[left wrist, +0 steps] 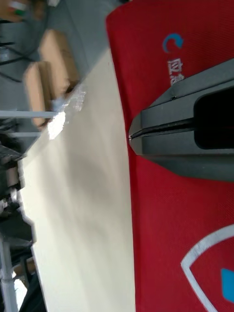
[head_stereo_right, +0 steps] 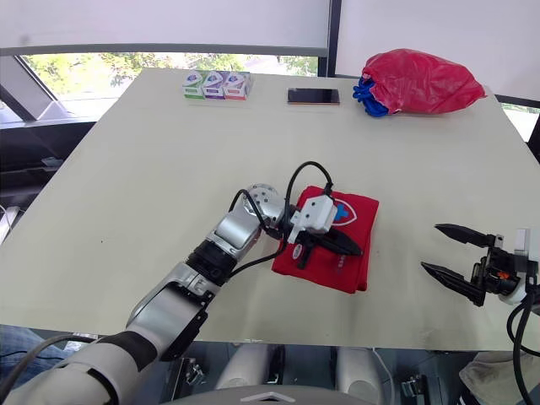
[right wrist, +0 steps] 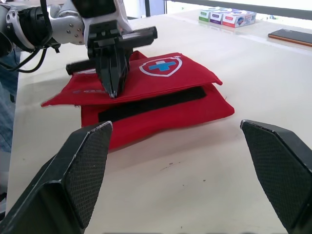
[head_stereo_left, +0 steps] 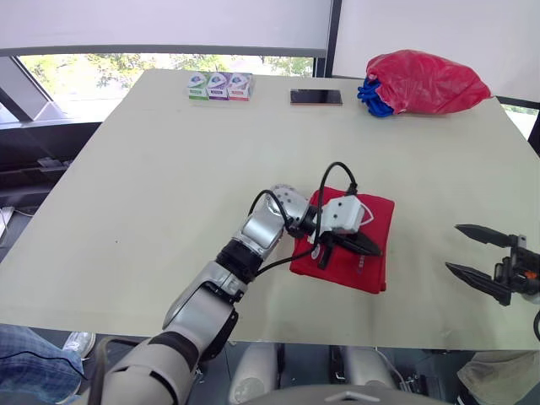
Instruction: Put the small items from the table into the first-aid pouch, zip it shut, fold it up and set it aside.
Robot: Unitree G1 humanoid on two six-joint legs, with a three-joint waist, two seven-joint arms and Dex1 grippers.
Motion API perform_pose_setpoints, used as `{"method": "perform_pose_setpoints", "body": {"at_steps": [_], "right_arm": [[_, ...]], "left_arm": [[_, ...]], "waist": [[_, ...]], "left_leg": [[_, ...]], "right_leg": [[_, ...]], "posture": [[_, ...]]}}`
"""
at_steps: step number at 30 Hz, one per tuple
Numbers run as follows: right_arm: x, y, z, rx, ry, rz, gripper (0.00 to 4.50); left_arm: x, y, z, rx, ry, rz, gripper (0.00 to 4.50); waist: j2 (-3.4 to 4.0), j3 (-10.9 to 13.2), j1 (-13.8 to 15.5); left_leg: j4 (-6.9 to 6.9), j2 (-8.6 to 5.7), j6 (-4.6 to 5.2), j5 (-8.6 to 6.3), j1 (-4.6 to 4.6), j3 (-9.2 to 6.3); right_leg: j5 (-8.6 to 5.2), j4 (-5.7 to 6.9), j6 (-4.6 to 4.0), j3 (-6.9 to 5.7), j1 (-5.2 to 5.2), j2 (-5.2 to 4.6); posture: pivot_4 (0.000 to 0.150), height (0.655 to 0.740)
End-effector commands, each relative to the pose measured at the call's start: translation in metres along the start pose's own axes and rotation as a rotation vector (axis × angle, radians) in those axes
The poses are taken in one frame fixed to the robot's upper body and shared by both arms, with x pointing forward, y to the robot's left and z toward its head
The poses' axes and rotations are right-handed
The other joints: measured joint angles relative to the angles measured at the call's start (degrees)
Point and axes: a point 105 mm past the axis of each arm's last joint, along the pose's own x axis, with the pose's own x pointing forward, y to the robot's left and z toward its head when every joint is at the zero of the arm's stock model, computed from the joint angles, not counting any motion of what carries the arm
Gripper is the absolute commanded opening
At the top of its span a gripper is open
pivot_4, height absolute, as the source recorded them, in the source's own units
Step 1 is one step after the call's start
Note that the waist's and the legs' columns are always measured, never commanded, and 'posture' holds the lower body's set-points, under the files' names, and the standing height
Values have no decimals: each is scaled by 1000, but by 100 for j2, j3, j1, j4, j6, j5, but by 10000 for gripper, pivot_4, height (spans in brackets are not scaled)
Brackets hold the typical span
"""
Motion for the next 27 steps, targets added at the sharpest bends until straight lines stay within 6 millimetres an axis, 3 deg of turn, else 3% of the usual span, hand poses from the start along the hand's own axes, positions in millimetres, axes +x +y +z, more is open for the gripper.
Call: {"method": "perform_pose_setpoints", "body": {"at_steps": [1,6,16,21,27], "right_arm": [[-5,-3,9,-49,-12,-9,45000],[-7,-3,8,-52,-10,-15,45000],[-8,-3,6,-52,0,-14,45000],[-8,-4,5,-53,4,-15,45000],[-7,-4,6,-54,6,-14,45000]], "left_arm": [[9,1,-19,117,129,-9,442],[10,1,-34,121,191,-23,442],[14,-20,-41,44,166,-149,442],[15,-20,-20,-2,34,-174,442],[5,10,20,-57,-148,-62,442]], "waist": [[1,-1,6],[5,-7,7],[26,-25,2],[35,-31,-2],[34,-27,0]], "left_leg": [[0,0,0,0,1,0],[5,1,5,-3,11,-6],[9,2,9,-5,14,-8],[9,2,10,-6,14,-8],[14,2,13,-8,7,-13]], "right_leg": [[0,0,0,0,1,0],[-1,-4,0,1,19,-1],[-2,-4,1,-1,26,0],[-2,-4,1,-1,26,0],[-2,-5,2,-7,24,0]], "posture": [[1500,7400],[1500,7400],[1500,7400],[1500,7400],[1500,7400]]}}
